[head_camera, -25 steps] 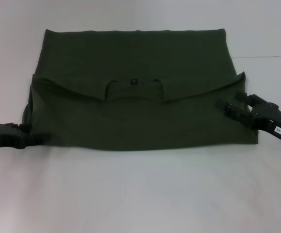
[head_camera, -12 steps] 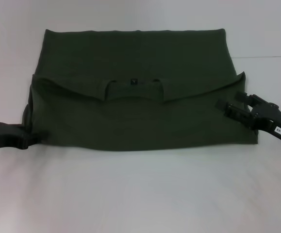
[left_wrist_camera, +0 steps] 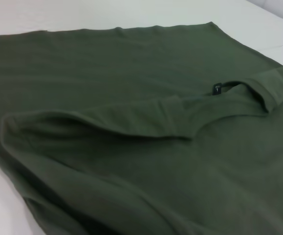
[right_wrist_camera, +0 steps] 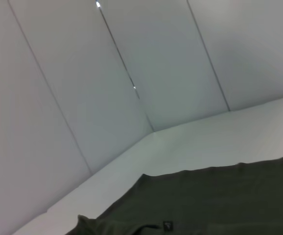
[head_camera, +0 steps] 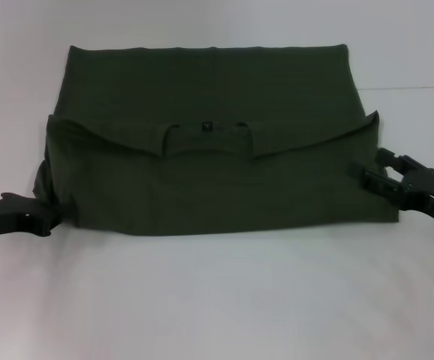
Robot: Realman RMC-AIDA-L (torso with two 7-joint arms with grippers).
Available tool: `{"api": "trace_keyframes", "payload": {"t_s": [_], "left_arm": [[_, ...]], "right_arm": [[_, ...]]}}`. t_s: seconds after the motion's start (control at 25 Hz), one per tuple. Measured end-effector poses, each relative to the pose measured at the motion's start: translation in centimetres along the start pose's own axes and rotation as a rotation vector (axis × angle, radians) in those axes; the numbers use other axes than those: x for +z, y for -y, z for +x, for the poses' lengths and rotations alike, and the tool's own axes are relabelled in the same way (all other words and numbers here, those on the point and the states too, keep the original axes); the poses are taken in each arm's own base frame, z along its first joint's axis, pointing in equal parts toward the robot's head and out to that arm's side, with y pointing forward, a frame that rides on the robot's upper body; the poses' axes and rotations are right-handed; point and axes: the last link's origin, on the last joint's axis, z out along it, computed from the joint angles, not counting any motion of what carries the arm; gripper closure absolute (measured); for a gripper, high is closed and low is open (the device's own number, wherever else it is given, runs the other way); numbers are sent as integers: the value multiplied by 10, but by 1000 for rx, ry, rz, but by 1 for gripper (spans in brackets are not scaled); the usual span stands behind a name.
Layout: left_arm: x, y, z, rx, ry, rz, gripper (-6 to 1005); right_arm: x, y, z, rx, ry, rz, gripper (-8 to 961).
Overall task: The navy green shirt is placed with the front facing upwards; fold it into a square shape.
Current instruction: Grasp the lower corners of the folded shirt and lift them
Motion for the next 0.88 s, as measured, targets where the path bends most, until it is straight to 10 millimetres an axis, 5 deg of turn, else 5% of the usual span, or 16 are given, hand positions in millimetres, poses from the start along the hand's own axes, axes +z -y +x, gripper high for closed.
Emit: {"api": "trace_keyframes", "payload": {"t_s": [0.4,0.88], "left_arm": [[0,-2,-2,2,-1,-9,974],[2,-4,-2,3,-5,-9,974]], "right_arm": [[-54,36,0,89,-44,201,32],[-23,32,18,90,-177,205,37]]}}
